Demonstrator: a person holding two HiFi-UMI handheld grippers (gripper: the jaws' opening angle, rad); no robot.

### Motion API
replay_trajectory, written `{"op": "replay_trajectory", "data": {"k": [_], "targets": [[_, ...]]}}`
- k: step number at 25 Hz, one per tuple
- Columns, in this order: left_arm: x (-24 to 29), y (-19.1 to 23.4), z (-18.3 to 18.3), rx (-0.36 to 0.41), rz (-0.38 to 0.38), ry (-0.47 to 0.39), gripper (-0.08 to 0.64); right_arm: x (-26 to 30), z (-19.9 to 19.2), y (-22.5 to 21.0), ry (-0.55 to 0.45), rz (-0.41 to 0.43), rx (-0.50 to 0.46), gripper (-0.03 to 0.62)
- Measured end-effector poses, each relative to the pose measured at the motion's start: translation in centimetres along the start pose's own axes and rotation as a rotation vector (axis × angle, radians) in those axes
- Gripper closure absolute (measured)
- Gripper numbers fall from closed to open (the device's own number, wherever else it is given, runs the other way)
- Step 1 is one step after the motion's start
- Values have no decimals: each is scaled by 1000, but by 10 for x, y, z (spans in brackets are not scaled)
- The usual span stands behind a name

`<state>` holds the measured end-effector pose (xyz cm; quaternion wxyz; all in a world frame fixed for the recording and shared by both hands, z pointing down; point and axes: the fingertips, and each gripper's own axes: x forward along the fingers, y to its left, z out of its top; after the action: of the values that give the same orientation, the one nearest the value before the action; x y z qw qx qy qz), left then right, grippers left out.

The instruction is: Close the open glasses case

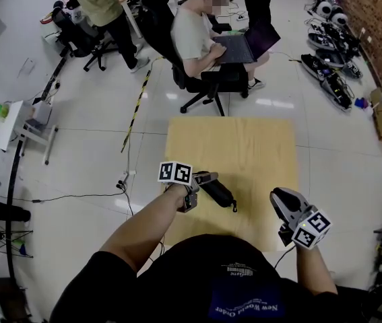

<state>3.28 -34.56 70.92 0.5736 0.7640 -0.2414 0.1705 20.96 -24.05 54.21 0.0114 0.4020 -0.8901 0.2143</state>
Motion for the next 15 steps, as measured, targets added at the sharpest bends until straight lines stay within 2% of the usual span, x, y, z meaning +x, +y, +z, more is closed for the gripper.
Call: {"op": "replay_trajectory", "data": {"k": [7,10,12,15], "targets": [[-69,-82,49,6,-346,-324,247,17,16,27,-2,83,-3,566],[-112,-119,71,-61,-486,-478,247,27,34,57,-15,161,-2,565],[-138,-141,85,-70,-540,-568,247,36,48,79,-21,218,-13,551],[-166,-168,96,-23,-577,-661,247,47,63,110,-16,278,-42,534]]}}
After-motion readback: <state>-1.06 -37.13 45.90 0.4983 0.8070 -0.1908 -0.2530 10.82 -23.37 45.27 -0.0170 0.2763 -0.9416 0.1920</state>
